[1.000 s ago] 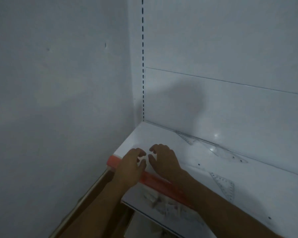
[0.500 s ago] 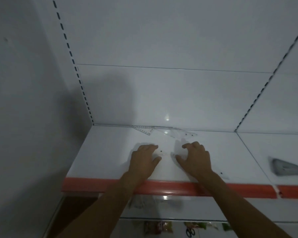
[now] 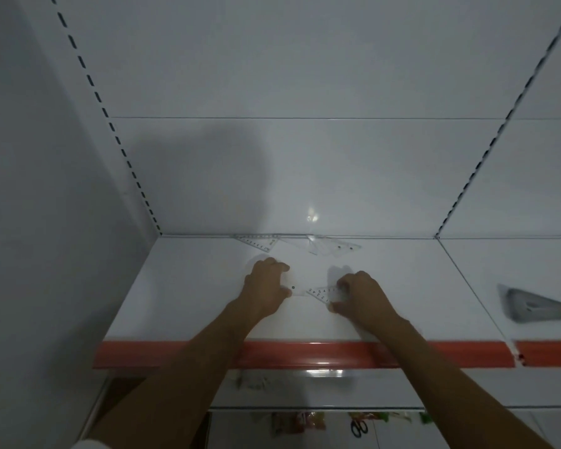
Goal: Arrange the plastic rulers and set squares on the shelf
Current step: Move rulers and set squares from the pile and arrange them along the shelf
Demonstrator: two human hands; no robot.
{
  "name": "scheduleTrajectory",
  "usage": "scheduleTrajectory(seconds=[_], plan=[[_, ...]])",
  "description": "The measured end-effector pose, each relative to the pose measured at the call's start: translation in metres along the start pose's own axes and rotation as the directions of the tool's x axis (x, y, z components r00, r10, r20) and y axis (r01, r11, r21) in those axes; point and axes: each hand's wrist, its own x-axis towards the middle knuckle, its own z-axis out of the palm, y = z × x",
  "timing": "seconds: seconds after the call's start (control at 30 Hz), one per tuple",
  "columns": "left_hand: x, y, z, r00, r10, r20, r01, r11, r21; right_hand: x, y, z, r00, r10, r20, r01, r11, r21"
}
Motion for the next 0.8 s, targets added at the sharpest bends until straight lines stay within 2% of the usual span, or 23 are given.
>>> scheduleTrajectory(seconds=[0.17, 0.33, 0.43, 0.53, 0.6, 0.7, 0.73, 0.8], plan=[[0.009, 0.001, -0.002, 0.999, -0.002, 0.039, -0.001, 0.997, 0.071, 0.009, -0.001, 0.0, 1.0, -0.008, 0.021, 0.008, 1.0, 0.0], [0.012, -0.008, -0.005, 0.998, 0.028, 0.049, -0.027, 1.0, -0.01, 0.017, 0.0, 0.006, 1.0, -0.029, -0.003, 0.029, 0.999, 0.021], [0.015, -0.01, -0.007, 0.996, 0.067, -0.064, -0.067, 0.998, 0.013, 0.022, -0.006, 0.008, 0.997, -0.014, -0.074, 0.017, 0.999, 0.04], [0.02, -0.013, -0.013, 0.979, 0.071, -0.189, -0.023, 0.97, 0.244, 0.033, -0.019, 0.014, 0.979, -0.051, -0.199, 0.033, 0.995, -0.091], [0.024, -0.017, -0.016, 0.991, 0.031, -0.13, 0.022, 0.923, 0.384, 0.041, -0.024, 0.019, 0.981, -0.067, -0.182, 0.037, 0.986, -0.164], [0.028, -0.024, -0.019, 0.998, -0.053, 0.028, 0.037, 0.911, 0.411, 0.052, -0.026, 0.025, 0.991, -0.023, -0.131, -0.005, 0.978, -0.209], [0.027, -0.026, -0.018, 0.998, -0.056, 0.04, 0.035, 0.916, 0.399, 0.053, -0.027, 0.027, 0.988, -0.025, -0.153, -0.007, 0.979, -0.203], [0.025, -0.028, -0.018, 1.0, -0.015, -0.027, 0.023, 0.933, 0.359, 0.052, -0.029, 0.026, 0.973, -0.058, -0.222, 0.017, 0.983, -0.184]])
